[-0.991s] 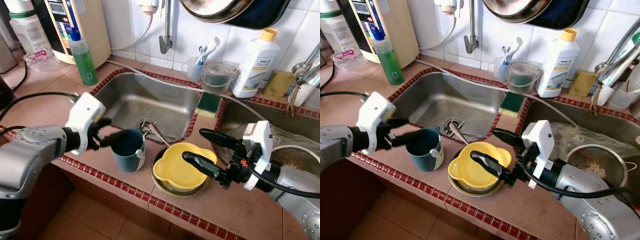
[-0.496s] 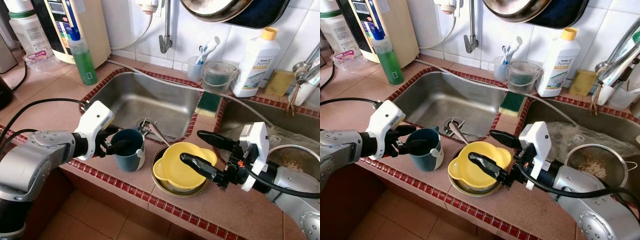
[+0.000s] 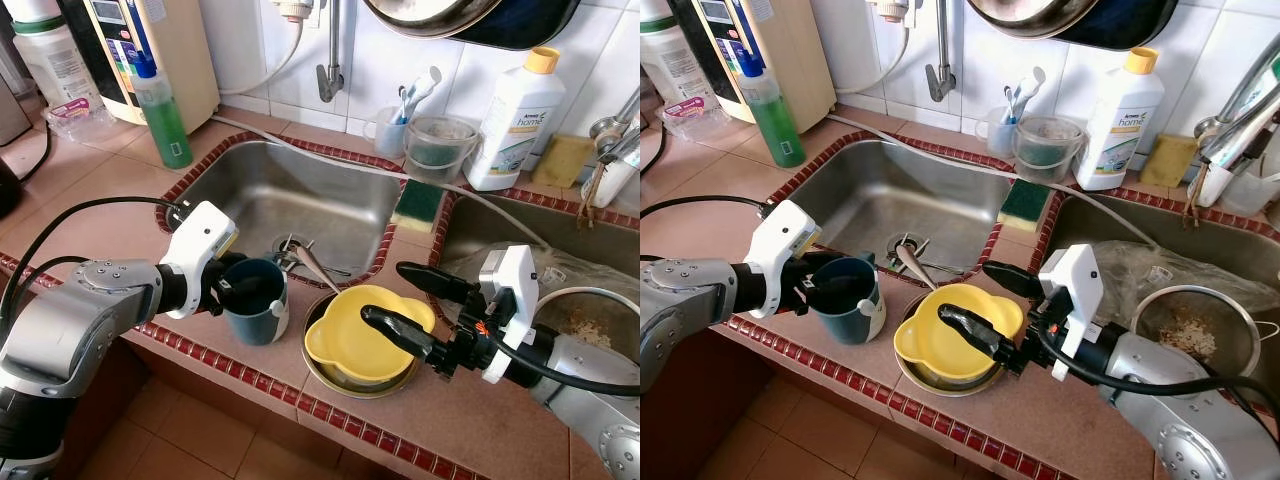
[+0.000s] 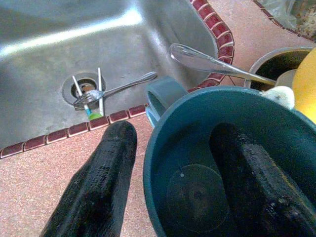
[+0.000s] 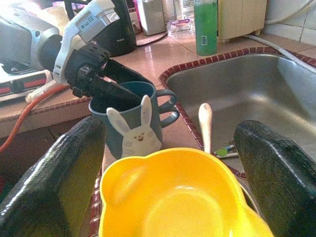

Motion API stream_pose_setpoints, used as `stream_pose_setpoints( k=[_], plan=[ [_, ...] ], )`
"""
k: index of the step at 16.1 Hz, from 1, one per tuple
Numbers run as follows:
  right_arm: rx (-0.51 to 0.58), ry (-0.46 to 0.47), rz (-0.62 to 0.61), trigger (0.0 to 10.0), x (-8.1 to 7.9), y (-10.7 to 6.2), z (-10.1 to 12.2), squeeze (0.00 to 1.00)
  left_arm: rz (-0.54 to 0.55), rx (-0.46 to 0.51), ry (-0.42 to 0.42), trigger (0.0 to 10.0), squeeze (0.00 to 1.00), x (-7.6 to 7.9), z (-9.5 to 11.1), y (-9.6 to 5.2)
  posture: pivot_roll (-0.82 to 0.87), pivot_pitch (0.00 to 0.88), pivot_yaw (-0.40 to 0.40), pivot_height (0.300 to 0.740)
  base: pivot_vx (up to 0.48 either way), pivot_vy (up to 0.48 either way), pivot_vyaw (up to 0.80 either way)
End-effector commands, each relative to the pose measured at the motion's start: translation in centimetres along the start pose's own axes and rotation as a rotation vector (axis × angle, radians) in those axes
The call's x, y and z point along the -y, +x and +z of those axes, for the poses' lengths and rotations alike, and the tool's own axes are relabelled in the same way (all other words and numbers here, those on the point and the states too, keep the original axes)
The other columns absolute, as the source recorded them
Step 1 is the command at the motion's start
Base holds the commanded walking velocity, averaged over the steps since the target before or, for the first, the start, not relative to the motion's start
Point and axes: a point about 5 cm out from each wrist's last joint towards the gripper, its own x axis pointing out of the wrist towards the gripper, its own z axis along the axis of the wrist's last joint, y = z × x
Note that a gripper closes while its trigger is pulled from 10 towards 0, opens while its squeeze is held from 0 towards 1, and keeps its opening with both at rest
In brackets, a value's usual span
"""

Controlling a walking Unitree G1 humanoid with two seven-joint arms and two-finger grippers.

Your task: Kitchen organization

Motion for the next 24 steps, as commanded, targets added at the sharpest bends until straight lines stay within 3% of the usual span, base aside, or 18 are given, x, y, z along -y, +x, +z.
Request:
stream_pose_setpoints(
  k=[1,24],
  plan=[
    [0.013,-0.016,0.006,10.0,-0.41,-0.13,0.46,0.0,0.007,-0.009,0.015,0.0,0.0,-0.21,0.14,-0.21,-0.16,0.093,0.019,0.74,0.0,0.0,0.0],
    [0.021,-0.025,0.02,10.0,-0.23,0.23,0.74,0.0,0.047,-0.004,0.034,0.0,0.0,-0.9,0.17,-0.59,-0.16,0.064,0.009,0.74,0.0,0.0,0.0]
  ],
)
